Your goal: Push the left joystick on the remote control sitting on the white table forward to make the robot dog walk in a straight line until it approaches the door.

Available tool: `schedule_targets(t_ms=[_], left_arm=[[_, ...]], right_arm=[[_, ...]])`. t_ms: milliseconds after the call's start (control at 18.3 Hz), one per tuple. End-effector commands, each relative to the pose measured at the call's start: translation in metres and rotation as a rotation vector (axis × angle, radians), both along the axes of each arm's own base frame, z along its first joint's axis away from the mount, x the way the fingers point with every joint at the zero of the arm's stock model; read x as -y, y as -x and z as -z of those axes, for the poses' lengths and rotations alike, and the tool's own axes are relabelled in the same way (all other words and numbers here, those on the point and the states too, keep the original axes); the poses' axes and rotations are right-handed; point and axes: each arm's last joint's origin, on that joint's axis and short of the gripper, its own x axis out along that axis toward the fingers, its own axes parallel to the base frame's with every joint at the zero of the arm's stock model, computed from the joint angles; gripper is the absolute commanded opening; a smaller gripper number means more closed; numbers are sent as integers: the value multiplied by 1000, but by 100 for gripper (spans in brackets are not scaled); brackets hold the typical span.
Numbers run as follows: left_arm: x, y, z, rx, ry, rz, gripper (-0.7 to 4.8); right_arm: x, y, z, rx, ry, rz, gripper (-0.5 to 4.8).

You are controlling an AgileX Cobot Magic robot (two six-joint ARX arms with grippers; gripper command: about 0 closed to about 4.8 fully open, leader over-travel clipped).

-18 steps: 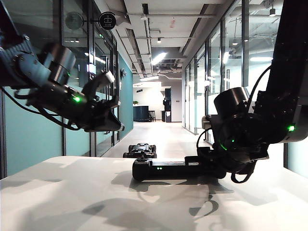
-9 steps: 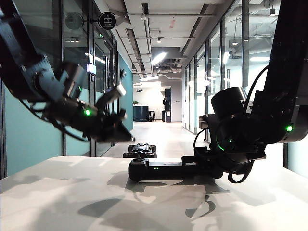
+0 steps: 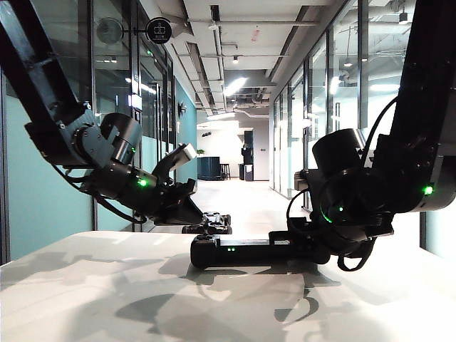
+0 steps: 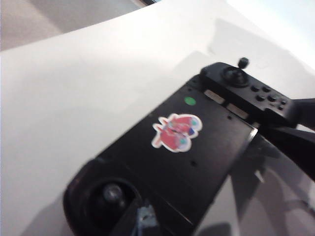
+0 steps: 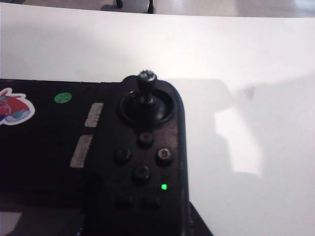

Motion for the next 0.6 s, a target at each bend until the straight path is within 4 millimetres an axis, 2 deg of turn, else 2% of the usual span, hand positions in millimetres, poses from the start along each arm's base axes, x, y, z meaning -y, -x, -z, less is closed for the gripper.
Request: schedule_targets(t_ms=[55,600], left_arm=[[3,-5,1,7,-5,22,-6],[6,-11,5,25,-13,39,-6]], right_arm=[[-1,-2,-6,39,-12,3,201],[-1,-2,-6,38,-12,3,201]])
